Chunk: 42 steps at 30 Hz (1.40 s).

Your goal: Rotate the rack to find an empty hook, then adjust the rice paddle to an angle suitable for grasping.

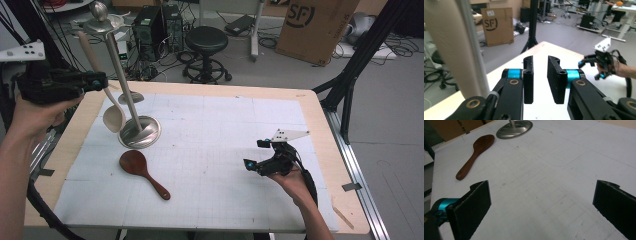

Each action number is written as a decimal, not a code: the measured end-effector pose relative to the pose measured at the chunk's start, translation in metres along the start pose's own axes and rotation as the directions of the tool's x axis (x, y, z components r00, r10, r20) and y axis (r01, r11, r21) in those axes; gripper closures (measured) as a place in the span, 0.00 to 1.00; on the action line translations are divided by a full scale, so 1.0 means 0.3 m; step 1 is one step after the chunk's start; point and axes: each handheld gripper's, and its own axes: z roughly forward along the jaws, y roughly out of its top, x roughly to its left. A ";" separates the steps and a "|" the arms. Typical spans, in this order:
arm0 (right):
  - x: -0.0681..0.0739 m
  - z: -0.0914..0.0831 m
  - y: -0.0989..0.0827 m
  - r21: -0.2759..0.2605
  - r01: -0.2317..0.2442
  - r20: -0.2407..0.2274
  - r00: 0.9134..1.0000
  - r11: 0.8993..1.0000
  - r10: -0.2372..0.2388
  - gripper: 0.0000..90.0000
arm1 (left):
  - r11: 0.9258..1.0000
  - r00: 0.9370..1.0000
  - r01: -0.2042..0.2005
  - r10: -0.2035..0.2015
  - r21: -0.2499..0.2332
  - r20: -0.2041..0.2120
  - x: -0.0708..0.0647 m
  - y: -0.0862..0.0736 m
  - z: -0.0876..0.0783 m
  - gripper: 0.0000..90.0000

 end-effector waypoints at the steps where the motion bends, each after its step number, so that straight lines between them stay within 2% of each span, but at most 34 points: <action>1: 0.000 0.000 0.000 0.000 0.000 0.001 1.000 1.000 0.000 0.01 | 1.000 1.000 -0.003 0.003 0.006 0.005 -0.003 -0.010 0.003 0.82; 8: 0.001 0.005 -0.001 0.005 0.003 -0.002 1.000 1.000 -0.003 0.01 | 0.999 0.999 -0.018 0.017 0.032 0.043 -0.029 -0.089 0.032 0.77; 16: 0.003 0.004 -0.001 0.007 0.003 0.000 1.000 1.000 -0.003 0.01 | 0.998 0.998 -0.008 0.005 0.057 0.068 -0.052 -0.173 0.065 0.71; 22: 0.006 0.011 -0.004 0.011 0.003 -0.002 1.000 1.000 -0.003 0.01 | 0.999 0.998 -0.005 0.002 0.047 0.063 -0.057 -0.224 0.066 0.68; 30: 0.007 0.013 -0.010 0.011 0.007 -0.004 1.000 1.000 -0.007 0.01 | 0.998 0.998 -0.001 -0.003 0.063 0.056 -0.064 -0.298 0.076 0.66; 42: 0.022 0.020 -0.019 0.015 0.021 -0.005 1.000 1.000 -0.021 0.01 | 0.997 0.998 -0.009 0.004 0.081 0.059 -0.105 -0.401 0.096 0.62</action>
